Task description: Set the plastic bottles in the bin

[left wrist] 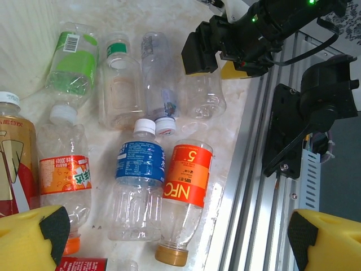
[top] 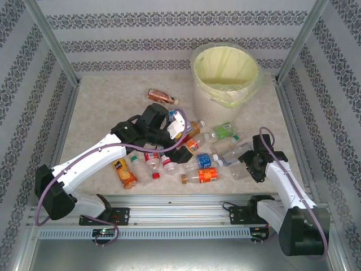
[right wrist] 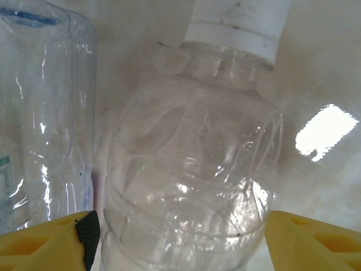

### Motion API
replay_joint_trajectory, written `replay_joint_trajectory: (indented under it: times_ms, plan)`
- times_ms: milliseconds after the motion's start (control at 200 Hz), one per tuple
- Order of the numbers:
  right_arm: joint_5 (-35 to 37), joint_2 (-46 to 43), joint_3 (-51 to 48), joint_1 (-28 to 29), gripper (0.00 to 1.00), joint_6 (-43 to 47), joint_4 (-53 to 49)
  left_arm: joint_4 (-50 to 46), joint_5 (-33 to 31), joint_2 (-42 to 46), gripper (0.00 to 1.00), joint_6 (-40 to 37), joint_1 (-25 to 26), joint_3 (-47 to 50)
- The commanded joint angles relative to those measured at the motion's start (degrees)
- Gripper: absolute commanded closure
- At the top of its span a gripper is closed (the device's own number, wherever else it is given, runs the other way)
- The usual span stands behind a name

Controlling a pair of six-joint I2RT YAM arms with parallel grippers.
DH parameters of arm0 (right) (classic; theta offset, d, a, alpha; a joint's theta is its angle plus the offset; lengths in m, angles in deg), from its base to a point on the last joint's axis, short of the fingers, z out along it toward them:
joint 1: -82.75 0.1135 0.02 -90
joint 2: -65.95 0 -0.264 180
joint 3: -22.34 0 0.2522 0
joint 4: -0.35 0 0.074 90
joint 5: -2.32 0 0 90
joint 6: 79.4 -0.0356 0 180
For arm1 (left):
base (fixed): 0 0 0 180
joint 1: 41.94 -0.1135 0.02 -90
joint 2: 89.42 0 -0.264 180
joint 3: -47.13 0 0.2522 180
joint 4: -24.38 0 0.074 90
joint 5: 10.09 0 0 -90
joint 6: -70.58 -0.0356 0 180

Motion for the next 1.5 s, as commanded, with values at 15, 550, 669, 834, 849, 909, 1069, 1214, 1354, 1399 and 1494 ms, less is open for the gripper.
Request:
replay_joint_trajectory:
  times_ms: [15, 550, 669, 834, 849, 909, 1069, 1214, 1354, 1399, 1494]
  plan:
    - [0.1, 0.7, -1.9, -0.7, 0.23, -2.0, 4.6, 1.6, -0.6, 0.8, 0.00, -0.2, 1.0, 0.5]
    - [7.5, -1.8, -1.4, -3.9, 0.46, 4.6, 8.8, 6.8, -3.6, 4.6, 0.00, 2.1, 1.1, 3.4]
    - [12.4, -6.0, 2.9, -4.2, 0.49, 8.9, 5.3, 11.9, -6.1, 8.3, 0.00, 3.1, 1.1, 6.7]
    - [16.1, -10.3, 10.2, -4.1, 0.50, 15.2, 4.1, 17.0, -8.5, 12.1, 0.00, 5.8, 0.9, 9.6]
    - [16.4, -10.6, 11.0, -4.0, 0.50, 15.8, 4.1, 17.4, -8.6, 12.2, 0.00, 5.9, 0.8, 9.8]
    - [16.8, -11.0, 14.4, -3.8, 0.52, 17.9, 4.7, 18.6, -8.7, 12.8, 0.00, 7.2, 0.5, 10.2]
    - [19.0, -8.0, 25.6, 0.1, 0.52, 22.9, 6.7, 20.9, -8.9, 13.8, 0.00, 10.1, -1.6, 11.2]
    - [25.0, -1.8, 37.3, 7.2, 0.52, 28.8, 8.4, 21.5, -9.8, 14.9, 0.00, 10.4, -3.1, 11.4]
    - [26.9, 6.1, 48.6, 12.2, 0.52, 35.3, 10.9, 21.6, -10.7, 15.8, 0.00, 10.3, -3.8, 11.7]
    - [26.4, 8.7, 51.7, 13.2, 0.52, 37.1, 11.9, 21.5, -10.7, 15.6, 0.00, 10.4, -4.0, 11.5]
    - [24.2, 14.3, 58.2, 14.6, 0.52, 39.8, 13.4, 21.3, -10.7, 15.7, 0.00, 10.7, -4.5, 11.2]
